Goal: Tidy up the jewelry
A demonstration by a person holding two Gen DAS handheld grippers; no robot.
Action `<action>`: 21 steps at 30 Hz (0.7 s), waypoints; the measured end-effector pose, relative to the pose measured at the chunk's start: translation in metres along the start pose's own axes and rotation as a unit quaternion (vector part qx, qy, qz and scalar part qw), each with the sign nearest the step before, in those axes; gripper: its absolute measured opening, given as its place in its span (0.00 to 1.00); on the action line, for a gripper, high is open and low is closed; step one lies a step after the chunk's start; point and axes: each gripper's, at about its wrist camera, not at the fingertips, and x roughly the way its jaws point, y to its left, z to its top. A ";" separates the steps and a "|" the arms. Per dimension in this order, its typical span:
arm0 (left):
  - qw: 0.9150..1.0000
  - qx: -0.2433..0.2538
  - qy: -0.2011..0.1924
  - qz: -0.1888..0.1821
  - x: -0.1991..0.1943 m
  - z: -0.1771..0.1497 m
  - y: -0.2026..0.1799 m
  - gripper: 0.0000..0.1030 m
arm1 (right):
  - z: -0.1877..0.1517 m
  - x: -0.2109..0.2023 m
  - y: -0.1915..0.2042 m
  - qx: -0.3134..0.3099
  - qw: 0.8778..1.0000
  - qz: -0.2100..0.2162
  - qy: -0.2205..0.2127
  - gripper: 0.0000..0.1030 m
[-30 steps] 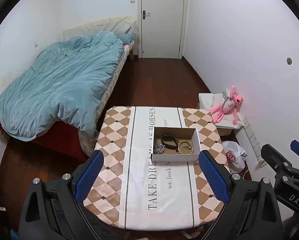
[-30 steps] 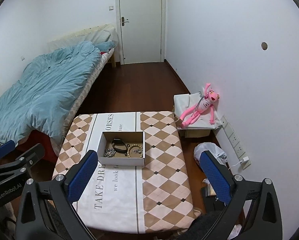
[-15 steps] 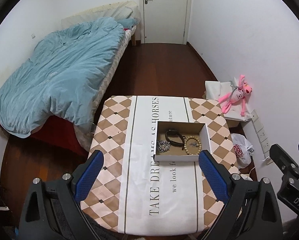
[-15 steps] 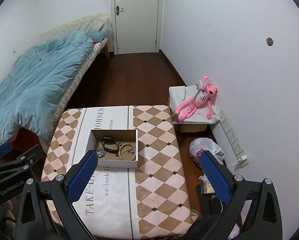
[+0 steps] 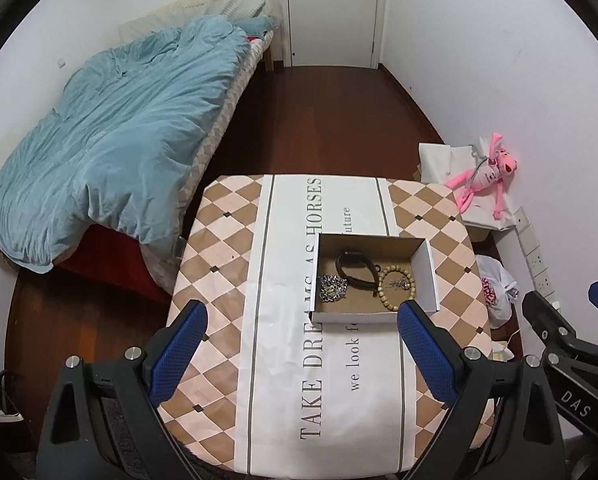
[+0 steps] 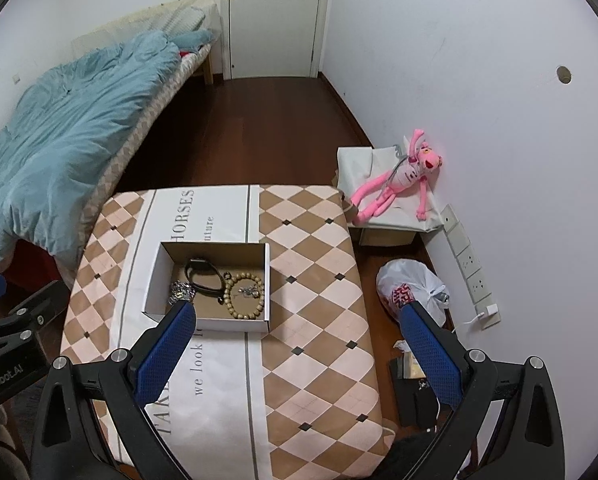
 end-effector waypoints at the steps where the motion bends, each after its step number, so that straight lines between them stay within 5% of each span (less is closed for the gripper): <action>1: 1.000 -0.001 0.002 0.001 0.002 -0.001 0.000 0.94 | 0.000 0.002 0.000 0.000 1.000 0.000 0.002 1.00; 21: 1.000 -0.009 0.010 0.006 0.011 -0.001 0.006 0.94 | 0.000 0.008 0.000 -0.006 1.000 -0.002 0.014 1.00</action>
